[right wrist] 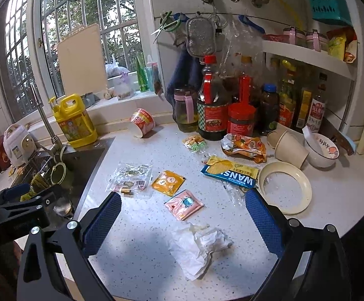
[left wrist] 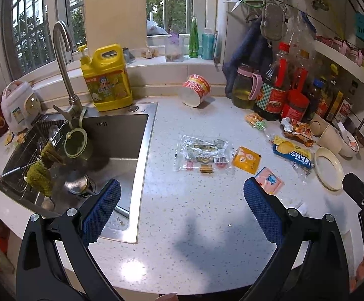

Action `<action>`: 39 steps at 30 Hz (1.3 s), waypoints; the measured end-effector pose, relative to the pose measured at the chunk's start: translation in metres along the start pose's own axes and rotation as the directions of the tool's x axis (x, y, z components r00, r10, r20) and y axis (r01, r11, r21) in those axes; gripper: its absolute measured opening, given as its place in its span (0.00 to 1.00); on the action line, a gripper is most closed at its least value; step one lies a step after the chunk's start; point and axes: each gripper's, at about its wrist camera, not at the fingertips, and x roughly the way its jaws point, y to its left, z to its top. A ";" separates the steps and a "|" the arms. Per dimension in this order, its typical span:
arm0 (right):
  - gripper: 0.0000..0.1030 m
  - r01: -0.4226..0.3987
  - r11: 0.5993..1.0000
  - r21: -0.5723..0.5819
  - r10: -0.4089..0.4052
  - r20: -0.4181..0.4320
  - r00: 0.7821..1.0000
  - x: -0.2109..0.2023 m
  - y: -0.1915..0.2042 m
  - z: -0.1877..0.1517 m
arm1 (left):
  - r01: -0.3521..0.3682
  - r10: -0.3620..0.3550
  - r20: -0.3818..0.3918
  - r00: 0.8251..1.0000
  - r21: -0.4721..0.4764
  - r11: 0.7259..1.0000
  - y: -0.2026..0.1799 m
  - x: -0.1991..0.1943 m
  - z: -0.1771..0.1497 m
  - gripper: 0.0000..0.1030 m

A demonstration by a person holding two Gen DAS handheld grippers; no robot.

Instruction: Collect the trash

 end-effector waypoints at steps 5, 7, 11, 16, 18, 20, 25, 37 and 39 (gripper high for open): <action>0.95 0.003 1.000 0.000 -0.003 0.000 1.000 -0.002 0.000 0.000 | 0.000 0.000 0.005 1.000 0.007 1.000 -0.001 -0.003 0.001 0.93; 0.95 0.005 1.000 0.000 -0.005 0.002 1.000 -0.003 0.000 0.000 | 0.003 -0.003 0.006 1.000 0.006 1.000 -0.001 -0.003 0.001 0.93; 0.95 0.008 1.000 0.003 -0.008 0.004 1.000 -0.004 -0.001 0.001 | 0.004 -0.004 0.006 1.000 0.004 1.000 -0.002 -0.004 0.000 0.93; 0.95 0.011 1.000 0.001 -0.011 0.008 1.000 -0.005 -0.002 0.002 | 0.002 -0.002 0.005 1.000 0.007 1.000 -0.002 -0.005 0.001 0.93; 0.95 0.013 1.000 0.001 -0.013 0.009 1.000 -0.005 -0.002 0.003 | 0.001 -0.001 0.004 1.000 0.006 1.000 -0.002 -0.005 0.001 0.93; 0.95 0.014 1.000 -0.001 -0.014 0.007 1.000 -0.004 -0.003 0.003 | 0.004 -0.004 0.001 1.000 0.005 1.000 -0.001 -0.004 0.001 0.93; 0.95 0.013 1.000 -0.002 -0.013 0.006 1.000 -0.003 -0.003 0.003 | 0.001 -0.001 -0.003 1.000 0.004 1.000 0.000 -0.004 0.001 0.93; 0.95 0.011 1.000 -0.002 -0.011 0.005 1.000 -0.003 -0.003 0.003 | -0.003 0.003 -0.008 1.000 0.006 1.000 0.001 -0.002 0.001 0.93; 0.95 0.009 1.000 0.000 -0.009 0.006 1.000 -0.003 -0.003 0.003 | -0.001 0.001 -0.008 1.000 0.004 1.000 0.001 -0.002 0.001 0.93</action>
